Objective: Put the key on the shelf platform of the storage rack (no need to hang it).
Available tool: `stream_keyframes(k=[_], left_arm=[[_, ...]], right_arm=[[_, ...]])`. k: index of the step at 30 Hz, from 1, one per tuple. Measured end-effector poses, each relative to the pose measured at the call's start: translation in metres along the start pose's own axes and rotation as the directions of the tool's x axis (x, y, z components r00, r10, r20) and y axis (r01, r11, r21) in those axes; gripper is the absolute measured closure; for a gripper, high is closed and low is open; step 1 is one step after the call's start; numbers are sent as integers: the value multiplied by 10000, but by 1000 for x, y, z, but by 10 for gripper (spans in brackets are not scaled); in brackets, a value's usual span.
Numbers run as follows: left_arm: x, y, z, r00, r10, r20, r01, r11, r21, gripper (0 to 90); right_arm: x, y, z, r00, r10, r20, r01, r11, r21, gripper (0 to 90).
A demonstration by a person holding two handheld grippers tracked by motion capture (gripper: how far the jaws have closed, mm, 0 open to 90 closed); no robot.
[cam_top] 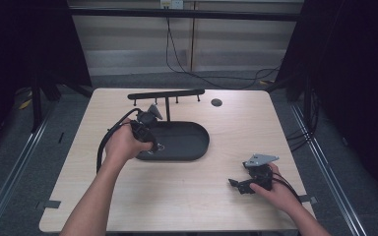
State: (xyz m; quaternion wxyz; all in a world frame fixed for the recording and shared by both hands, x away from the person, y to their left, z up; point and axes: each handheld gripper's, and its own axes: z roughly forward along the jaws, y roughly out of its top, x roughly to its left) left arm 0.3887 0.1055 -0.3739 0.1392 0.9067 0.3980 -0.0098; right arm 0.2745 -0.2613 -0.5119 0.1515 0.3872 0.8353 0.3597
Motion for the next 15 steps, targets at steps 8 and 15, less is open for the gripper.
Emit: stream_keyframes(k=[8, 15], left_arm=[[3, 3, 4, 9999, -141, -69, 141, 9999, 4, 690], [6, 6, 5, 9997, -229, -95, 228, 9997, -100, 690]], right_arm=[[0, 0, 0, 10000, 2, 1, -2, 10000, 2, 106], [0, 0, 0, 10000, -28, 5, 28, 10000, -19, 106]])
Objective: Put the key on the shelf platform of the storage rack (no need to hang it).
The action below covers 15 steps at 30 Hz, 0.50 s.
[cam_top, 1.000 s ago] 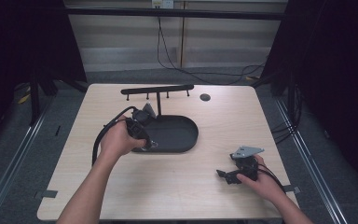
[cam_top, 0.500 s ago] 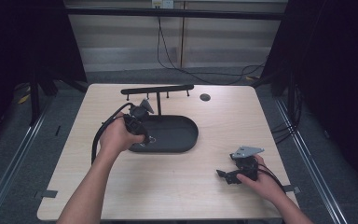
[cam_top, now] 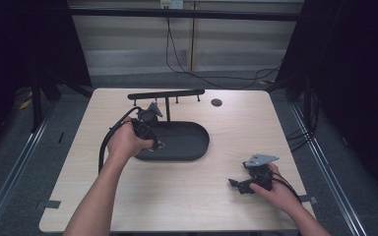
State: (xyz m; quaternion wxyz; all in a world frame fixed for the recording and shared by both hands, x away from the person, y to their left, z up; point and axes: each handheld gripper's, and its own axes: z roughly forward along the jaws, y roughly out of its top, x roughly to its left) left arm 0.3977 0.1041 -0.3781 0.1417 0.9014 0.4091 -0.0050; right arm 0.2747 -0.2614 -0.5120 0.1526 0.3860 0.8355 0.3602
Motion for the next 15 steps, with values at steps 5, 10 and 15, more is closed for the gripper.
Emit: stream_keyframes(k=[5, 10, 15], left_arm=[[2, 2, 0, 9999, -102, -51, 102, 9999, -78, 690], [3, 5, -1, 9997, -193, -125, 192, 9998, -85, 691], [4, 7, 0, 9995, -236, -186, 234, 9997, -98, 691]], right_arm=[[0, 0, 0, 10000, -1, 1, 1, 10000, 1, 106], [0, 0, 0, 10000, -2, 1, 2, 10000, -2, 106], [0, 0, 0, 10000, -2, 0, 2, 10000, 0, 106]])
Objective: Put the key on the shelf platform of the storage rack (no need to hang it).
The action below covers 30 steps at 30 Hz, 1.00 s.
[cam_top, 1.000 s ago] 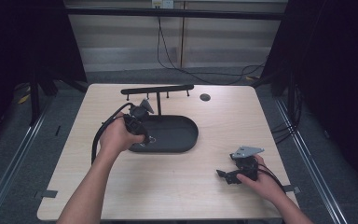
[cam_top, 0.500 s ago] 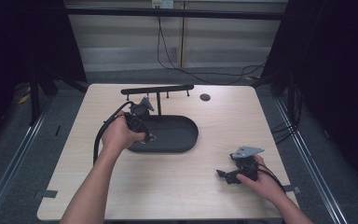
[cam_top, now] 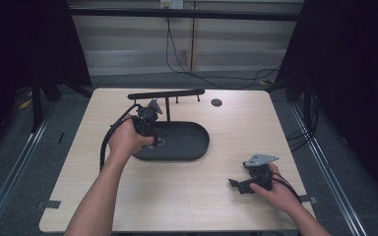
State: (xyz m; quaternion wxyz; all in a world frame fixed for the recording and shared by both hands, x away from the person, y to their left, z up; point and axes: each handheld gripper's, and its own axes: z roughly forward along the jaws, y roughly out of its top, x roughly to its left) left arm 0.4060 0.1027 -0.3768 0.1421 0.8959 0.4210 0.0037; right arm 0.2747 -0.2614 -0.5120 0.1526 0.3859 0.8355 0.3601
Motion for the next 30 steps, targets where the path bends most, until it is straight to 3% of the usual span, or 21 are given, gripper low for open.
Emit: stream_keyframes(k=[30], left_arm=[[3, 13, 14, 9993, -255, -285, 250, 9995, -183, 690]], right_arm=[[0, 0, 0, 10000, 4, 2, -4, 10000, -2, 106]])
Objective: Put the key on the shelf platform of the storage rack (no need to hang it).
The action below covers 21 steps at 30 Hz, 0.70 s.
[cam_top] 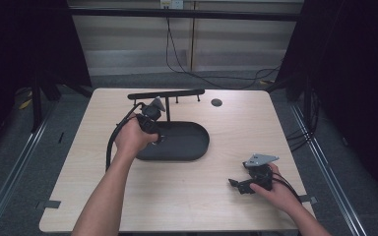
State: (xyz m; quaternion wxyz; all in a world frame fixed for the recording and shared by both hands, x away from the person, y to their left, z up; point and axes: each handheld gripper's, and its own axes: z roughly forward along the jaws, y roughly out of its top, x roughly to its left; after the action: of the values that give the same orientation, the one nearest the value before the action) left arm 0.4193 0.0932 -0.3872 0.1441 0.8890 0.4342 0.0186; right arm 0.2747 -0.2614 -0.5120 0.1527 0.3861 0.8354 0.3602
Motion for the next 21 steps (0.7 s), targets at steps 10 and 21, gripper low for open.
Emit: stream_keyframes(k=[10, 21], left_arm=[[-1, 1, 4, 9999, -139, -26, 139, 9998, -113, 691], [0, 2, 12, 9998, -158, -91, 155, 9995, -290, 691]], right_arm=[[0, 0, 0, 10000, -2, -2, 2, 10000, 2, 106], [0, 0, 0, 10000, 1, -1, -1, 10000, 1, 106]])
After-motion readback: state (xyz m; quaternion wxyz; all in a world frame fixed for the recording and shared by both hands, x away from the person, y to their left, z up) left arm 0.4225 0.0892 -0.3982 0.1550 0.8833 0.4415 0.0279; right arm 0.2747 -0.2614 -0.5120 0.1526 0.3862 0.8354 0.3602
